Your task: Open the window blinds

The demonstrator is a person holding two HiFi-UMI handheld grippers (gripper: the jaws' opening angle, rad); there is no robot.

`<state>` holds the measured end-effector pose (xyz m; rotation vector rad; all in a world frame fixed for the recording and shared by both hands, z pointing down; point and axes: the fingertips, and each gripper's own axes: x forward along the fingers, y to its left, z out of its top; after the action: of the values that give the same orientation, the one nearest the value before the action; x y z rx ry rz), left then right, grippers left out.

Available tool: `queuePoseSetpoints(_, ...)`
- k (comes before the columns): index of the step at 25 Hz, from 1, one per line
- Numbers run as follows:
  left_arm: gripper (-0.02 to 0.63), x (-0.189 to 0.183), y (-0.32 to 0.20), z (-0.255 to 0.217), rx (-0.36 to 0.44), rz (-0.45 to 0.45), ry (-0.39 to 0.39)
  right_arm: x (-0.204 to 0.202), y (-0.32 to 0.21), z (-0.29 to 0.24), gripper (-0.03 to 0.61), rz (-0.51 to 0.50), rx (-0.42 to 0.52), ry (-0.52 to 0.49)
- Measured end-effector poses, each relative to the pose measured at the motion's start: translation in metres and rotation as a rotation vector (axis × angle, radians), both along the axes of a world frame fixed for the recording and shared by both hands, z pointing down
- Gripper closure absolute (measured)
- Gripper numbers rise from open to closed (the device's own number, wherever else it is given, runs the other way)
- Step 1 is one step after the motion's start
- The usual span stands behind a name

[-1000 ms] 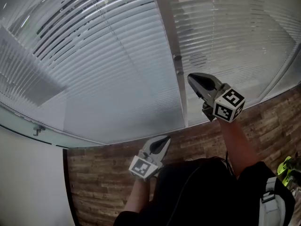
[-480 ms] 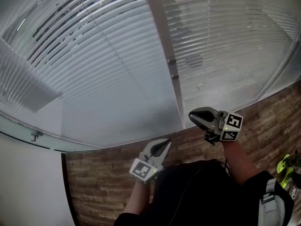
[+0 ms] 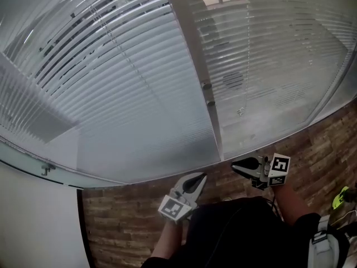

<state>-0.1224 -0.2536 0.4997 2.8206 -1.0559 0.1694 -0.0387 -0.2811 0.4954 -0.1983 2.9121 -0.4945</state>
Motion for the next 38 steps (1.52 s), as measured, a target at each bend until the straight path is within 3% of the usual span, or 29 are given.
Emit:
queuePoseSetpoints(21, 0.609, -0.005, -0.005, 0.003, 0.006, -0.005, 0.0, -0.014, -0.003, 0.013, 0.572, -0.019, 0.042, 0.073)
queuePoseSetpoints(38, 0.61, -0.002, 0.001, 0.0, 0.011, 0.0, -0.001, -0.009, -0.004, -0.003, 0.572, -0.002, 0.072, 0.052)
